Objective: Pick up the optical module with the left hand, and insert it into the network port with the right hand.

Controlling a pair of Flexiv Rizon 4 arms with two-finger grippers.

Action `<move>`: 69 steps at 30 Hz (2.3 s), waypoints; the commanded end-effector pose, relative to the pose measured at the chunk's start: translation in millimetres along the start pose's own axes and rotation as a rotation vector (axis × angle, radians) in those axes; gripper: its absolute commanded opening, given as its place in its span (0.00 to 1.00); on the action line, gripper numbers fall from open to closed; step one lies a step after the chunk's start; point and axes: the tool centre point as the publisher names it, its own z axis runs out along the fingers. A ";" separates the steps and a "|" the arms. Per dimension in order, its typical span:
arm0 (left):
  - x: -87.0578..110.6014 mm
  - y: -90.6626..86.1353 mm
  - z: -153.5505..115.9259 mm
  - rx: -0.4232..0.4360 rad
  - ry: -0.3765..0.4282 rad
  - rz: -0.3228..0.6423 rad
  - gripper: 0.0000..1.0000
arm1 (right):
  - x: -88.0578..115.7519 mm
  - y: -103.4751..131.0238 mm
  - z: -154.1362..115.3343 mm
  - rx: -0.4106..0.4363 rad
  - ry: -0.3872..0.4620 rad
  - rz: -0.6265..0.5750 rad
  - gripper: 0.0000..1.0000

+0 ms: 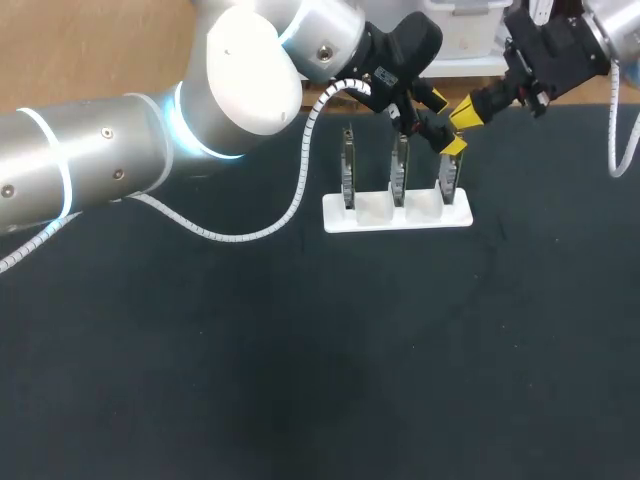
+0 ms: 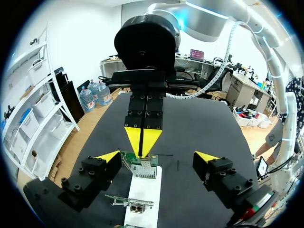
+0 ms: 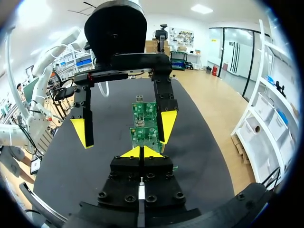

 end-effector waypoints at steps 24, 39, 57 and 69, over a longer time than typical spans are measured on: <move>-0.9 1.7 0.8 0.003 0.002 0.001 1.00 | 4.0 4.5 -33.9 0.079 -0.035 0.014 0.00; -1.9 -6.0 -31.5 -0.117 0.057 -0.008 1.00 | -4.3 2.1 -42.9 0.093 -0.060 0.006 0.00; -4.8 -20.1 -57.3 -0.229 0.109 -0.021 1.00 | -16.2 4.5 -54.8 0.108 -0.097 -0.016 1.00; -4.8 -20.1 -57.3 -0.229 0.109 -0.021 1.00 | -16.2 4.5 -54.8 0.108 -0.097 -0.016 1.00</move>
